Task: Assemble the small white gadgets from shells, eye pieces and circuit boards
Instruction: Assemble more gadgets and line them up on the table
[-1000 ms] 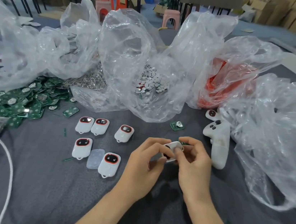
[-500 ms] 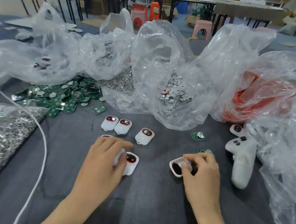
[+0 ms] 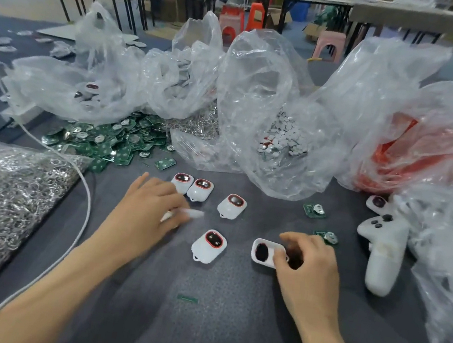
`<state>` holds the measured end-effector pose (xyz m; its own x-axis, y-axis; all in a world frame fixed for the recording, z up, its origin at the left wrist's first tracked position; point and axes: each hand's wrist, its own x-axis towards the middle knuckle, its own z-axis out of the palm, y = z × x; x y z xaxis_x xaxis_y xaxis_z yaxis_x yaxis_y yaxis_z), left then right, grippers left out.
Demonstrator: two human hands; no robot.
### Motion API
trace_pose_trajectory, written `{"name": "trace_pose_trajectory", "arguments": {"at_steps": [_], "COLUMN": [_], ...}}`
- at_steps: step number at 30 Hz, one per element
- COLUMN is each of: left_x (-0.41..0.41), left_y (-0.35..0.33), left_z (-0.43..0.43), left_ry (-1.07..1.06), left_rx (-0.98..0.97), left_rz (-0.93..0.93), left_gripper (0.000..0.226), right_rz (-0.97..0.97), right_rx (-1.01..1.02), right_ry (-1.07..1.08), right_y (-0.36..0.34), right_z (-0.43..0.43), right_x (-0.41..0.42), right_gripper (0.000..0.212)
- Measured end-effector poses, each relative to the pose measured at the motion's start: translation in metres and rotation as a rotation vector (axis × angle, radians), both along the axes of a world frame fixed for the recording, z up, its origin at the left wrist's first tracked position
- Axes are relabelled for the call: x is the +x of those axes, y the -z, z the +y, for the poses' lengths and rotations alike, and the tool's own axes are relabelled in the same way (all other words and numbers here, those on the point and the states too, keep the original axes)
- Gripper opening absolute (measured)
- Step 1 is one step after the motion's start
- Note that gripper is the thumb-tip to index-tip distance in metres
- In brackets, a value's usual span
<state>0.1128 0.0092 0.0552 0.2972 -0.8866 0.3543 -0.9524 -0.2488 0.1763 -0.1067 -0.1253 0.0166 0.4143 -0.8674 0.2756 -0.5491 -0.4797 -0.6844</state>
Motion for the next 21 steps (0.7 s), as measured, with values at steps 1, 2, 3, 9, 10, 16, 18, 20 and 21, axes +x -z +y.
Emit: {"name": "trace_pose_trajectory", "arguments": {"at_steps": [1, 2, 3, 9, 10, 16, 18, 20, 21], "left_x": [-0.005, -0.014, -0.028, -0.091, -0.091, -0.081, -0.079, -0.076, -0.075], "left_y": [-0.006, -0.013, -0.019, -0.001, 0.005, 0.018, 0.017, 0.016, 0.016], "left_z": [-0.005, -0.013, -0.023, -0.083, -0.084, -0.076, -0.073, -0.071, -0.071], "left_ry": [0.001, 0.031, 0.089, 0.388, 0.368, 0.259, 0.245, 0.231, 0.228], "left_rx": [-0.099, -0.186, -0.224, -0.045, -0.045, -0.138, -0.158, -0.173, -0.175], "left_rz": [0.006, 0.063, 0.164, 0.550, 0.646, 0.853, 0.864, 0.882, 0.880], "left_gripper": [0.028, 0.029, 0.025, 0.020, 0.017, 0.019, 0.024, 0.025, 0.025], "right_rz": [-0.072, -0.171, -0.286, -0.675, -0.689, -0.834, -0.812, -0.781, -0.769], "right_rx": [0.009, 0.029, 0.064, 0.272, 0.290, 0.511, 0.543, 0.559, 0.562], "right_ry": [-0.018, -0.049, -0.090, -0.056, -0.022, 0.001, -0.030, -0.042, -0.042], "right_y": [-0.002, -0.005, -0.009, -0.018, -0.017, -0.018, -0.018, -0.017, -0.016], "right_z": [0.001, 0.003, 0.004, 0.004, 0.003, -0.005, -0.004, -0.003, -0.003], "right_x": [0.000, 0.000, 0.000, -0.005, -0.007, -0.011, -0.010, -0.009, -0.009], "right_gripper": [0.024, 0.028, 0.029, 0.014, 0.016, 0.014, 0.012, 0.012, 0.012]}}
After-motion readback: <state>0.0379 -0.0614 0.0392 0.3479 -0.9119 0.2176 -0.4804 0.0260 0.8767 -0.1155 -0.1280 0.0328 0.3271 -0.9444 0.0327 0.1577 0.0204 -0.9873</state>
